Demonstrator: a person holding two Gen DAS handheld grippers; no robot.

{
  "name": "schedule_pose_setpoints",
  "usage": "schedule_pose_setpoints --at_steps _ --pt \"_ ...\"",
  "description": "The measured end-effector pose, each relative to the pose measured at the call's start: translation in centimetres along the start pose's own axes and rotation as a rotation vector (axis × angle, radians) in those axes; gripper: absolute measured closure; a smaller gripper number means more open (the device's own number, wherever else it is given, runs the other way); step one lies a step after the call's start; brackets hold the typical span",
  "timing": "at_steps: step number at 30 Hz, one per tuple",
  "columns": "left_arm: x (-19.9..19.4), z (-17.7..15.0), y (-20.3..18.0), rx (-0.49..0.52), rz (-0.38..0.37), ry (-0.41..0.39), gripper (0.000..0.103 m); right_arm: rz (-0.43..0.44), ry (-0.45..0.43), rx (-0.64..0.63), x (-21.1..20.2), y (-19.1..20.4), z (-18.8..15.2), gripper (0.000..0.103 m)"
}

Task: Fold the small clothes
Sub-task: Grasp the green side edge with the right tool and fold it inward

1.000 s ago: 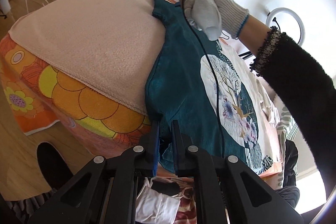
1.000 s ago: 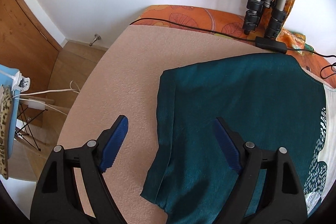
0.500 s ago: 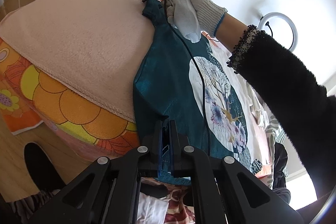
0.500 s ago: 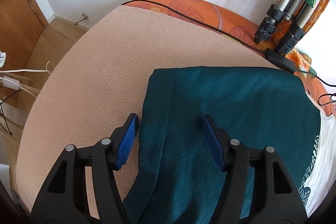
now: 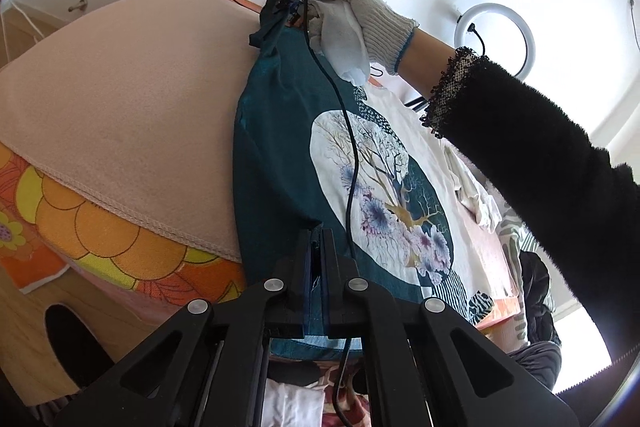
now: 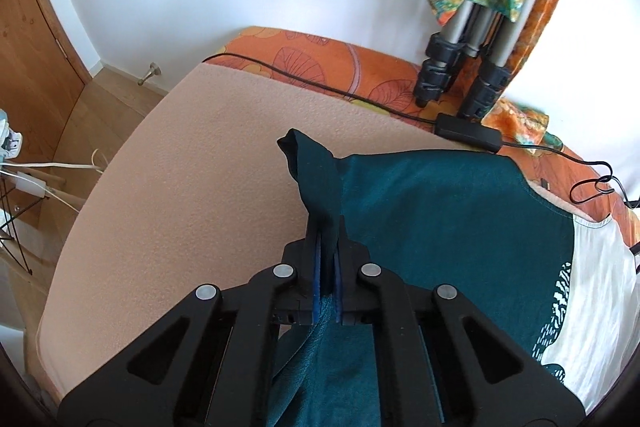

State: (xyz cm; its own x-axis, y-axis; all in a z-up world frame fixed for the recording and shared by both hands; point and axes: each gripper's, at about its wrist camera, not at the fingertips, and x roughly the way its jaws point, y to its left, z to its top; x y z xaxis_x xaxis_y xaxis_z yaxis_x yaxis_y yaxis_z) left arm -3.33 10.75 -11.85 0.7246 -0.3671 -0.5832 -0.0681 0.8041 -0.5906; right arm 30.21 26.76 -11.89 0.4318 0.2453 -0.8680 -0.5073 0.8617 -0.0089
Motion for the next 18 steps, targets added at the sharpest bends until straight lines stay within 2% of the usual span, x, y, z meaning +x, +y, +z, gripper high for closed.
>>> schedule_pose_setpoints --at_steps 5,11,18 --pt "0.5 -0.1 -1.8 0.048 -0.032 0.009 0.101 0.007 -0.052 0.037 -2.6 -3.4 -0.1 0.098" --pt "2.0 -1.1 -4.6 0.122 -0.080 0.058 0.101 -0.006 -0.068 0.146 -4.7 -10.2 -1.8 0.098" --pt "3.6 -2.1 -6.5 0.163 -0.107 0.115 0.101 -0.029 -0.039 0.280 -4.1 -17.2 -5.7 0.098"
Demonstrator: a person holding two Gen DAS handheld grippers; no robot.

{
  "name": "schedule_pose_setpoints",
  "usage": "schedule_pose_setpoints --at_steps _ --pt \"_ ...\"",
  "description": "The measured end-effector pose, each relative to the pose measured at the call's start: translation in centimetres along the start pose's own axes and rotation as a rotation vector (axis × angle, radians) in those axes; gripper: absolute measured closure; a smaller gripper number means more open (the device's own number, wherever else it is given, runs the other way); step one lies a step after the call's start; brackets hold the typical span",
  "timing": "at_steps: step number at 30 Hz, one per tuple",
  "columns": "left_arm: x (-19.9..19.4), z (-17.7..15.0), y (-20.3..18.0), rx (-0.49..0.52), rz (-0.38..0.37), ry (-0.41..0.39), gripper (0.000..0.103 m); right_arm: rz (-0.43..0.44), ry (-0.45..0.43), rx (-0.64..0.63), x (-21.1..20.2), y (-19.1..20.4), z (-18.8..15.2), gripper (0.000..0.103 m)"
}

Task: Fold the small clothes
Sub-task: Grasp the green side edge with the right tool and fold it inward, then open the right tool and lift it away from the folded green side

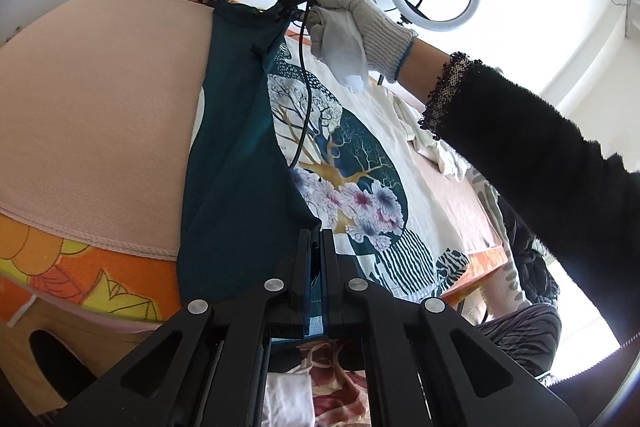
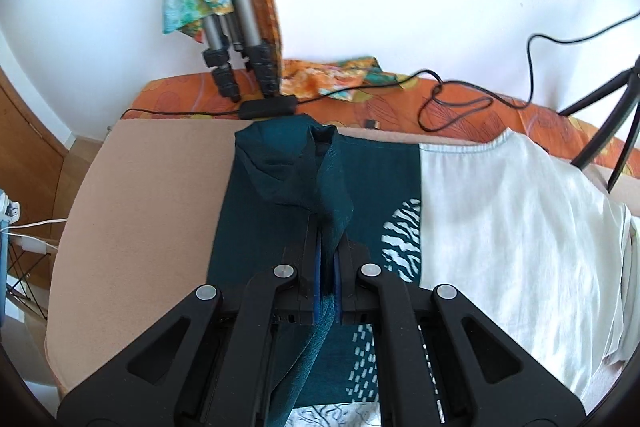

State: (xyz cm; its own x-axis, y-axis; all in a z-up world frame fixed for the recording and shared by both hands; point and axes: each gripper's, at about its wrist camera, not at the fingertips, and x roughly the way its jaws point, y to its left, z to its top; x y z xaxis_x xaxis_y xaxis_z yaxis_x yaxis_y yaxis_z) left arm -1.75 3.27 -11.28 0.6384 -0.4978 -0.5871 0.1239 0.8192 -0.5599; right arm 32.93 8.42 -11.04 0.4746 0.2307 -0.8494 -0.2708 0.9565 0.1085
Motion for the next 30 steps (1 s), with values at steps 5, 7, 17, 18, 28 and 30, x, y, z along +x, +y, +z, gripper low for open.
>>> schedule_pose_setpoints --at_steps 5,7,17,18,28,30 --pt "0.6 -0.2 -0.1 0.008 0.005 0.029 0.101 0.022 0.050 0.059 1.5 -2.9 -0.7 0.098" --pt "0.7 -0.3 -0.3 0.011 0.009 0.032 0.101 0.060 0.072 0.089 1.8 -3.7 -0.7 0.097" --pt "1.6 -0.4 -1.0 0.039 -0.002 0.065 0.101 -0.018 -0.015 0.081 -4.6 -6.6 0.1 0.031" --pt "1.6 -0.4 -1.2 0.044 -0.006 0.069 0.101 -0.018 -0.015 0.081 -4.6 -6.6 0.1 0.031" --pt "2.4 -1.0 -2.1 0.086 -0.009 0.099 0.101 0.052 -0.125 0.072 -18.6 -12.2 -3.5 0.031" --pt "2.8 -1.3 -2.2 0.085 -0.031 0.114 0.101 0.070 -0.157 0.084 -21.4 -13.5 -5.1 0.031"
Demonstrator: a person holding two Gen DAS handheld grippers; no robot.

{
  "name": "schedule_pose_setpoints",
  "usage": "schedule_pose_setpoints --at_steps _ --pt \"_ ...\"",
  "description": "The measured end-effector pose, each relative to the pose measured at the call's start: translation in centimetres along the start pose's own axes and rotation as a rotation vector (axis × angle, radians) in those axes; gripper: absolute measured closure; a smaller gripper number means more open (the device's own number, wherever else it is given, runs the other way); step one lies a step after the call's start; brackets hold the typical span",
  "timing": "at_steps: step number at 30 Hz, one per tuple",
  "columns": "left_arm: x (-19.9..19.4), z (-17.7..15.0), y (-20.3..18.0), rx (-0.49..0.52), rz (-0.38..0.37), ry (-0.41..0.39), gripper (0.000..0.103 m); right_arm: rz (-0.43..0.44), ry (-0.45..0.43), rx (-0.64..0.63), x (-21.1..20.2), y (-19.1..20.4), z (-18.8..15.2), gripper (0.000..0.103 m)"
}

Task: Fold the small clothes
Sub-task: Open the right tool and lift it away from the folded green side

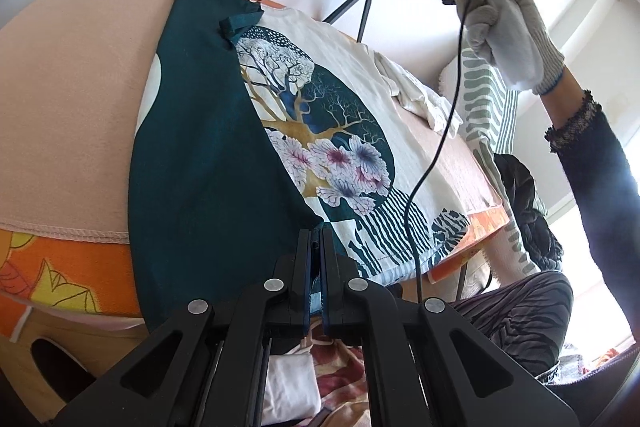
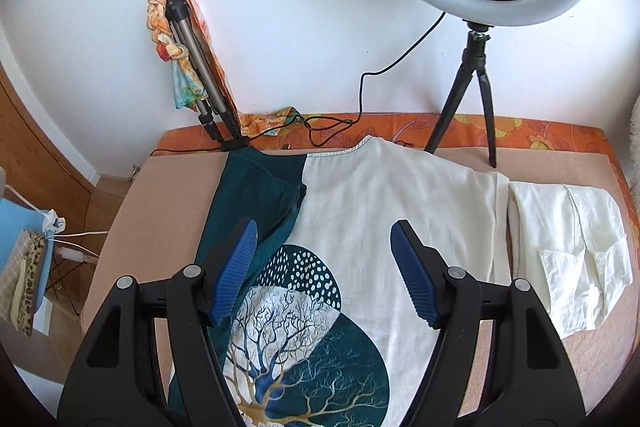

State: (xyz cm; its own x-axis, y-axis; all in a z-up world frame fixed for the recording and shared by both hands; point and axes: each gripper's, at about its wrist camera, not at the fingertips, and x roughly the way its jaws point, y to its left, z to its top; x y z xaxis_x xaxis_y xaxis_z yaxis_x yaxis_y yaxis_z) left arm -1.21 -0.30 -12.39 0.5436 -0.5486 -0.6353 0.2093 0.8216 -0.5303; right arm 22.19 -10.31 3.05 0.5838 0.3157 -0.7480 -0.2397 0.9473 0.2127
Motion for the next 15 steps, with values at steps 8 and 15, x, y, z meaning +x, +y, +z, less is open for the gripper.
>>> schedule_pose_setpoints --at_steps 8,15 --pt "0.9 -1.0 -1.7 0.057 0.000 0.071 0.075 0.027 -0.064 0.073 -7.6 -4.8 -7.2 0.030" --pt "-1.0 -1.9 -3.1 0.162 0.044 0.026 0.071 -0.054 -0.068 0.063 -10.1 -8.2 -14.5 0.030"
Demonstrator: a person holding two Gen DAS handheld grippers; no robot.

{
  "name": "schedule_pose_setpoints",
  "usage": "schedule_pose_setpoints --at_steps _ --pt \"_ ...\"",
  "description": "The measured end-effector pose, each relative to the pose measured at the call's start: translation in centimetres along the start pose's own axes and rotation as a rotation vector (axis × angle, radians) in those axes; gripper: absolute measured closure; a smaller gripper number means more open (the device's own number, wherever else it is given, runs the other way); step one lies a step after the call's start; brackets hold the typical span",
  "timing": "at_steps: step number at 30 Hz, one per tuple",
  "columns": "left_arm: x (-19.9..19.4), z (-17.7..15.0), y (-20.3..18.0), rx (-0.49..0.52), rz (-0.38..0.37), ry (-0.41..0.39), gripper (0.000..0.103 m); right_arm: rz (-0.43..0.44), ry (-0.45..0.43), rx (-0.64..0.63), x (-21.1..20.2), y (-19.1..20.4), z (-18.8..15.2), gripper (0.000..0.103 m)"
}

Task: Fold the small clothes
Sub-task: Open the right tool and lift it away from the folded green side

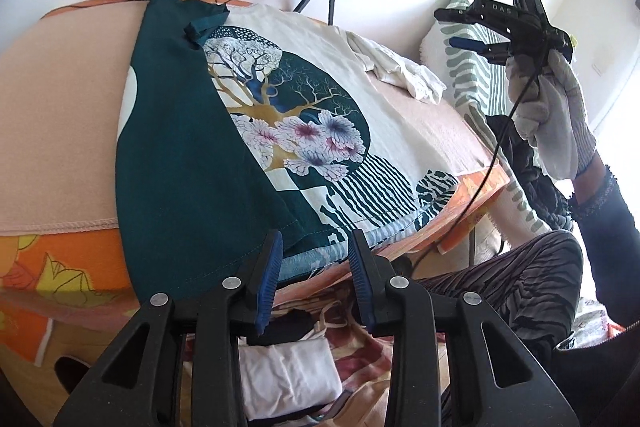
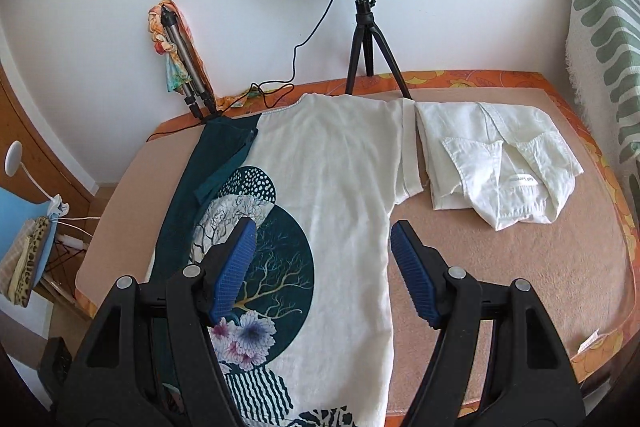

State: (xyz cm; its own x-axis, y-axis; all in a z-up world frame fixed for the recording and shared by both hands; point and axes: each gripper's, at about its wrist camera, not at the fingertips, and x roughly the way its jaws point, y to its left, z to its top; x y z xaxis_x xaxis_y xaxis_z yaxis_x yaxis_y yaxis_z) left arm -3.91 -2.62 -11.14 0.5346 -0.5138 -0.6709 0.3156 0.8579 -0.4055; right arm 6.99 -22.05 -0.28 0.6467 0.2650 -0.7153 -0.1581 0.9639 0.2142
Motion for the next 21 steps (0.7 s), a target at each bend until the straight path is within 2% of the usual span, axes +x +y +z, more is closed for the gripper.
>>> schedule_pose_setpoints --at_steps 5,10,12,13,14,21 --pt "0.0 0.3 -1.1 0.036 0.014 -0.019 0.071 -0.028 -0.002 0.011 -1.3 -2.9 -3.4 0.030" --pt "1.3 0.9 -4.2 0.132 0.021 -0.033 0.071 -0.029 -0.018 0.039 -2.6 -5.2 -4.7 0.030" --pt "2.3 1.2 -5.7 0.159 -0.001 -0.026 0.063 -0.025 -0.023 0.057 -2.9 -6.2 -4.9 0.030" --pt "2.8 1.4 -6.4 0.170 -0.009 -0.024 0.055 -0.022 -0.024 0.065 -3.0 -6.6 -4.9 0.030" --pt "3.4 1.5 -7.1 0.182 -0.020 -0.023 0.054 -0.019 -0.025 0.072 -3.1 -7.1 -4.9 0.030" --pt "7.5 2.7 -12.5 0.304 -0.059 0.010 0.054 0.007 -0.048 0.164 -3.8 -11.2 -4.9 0.030"
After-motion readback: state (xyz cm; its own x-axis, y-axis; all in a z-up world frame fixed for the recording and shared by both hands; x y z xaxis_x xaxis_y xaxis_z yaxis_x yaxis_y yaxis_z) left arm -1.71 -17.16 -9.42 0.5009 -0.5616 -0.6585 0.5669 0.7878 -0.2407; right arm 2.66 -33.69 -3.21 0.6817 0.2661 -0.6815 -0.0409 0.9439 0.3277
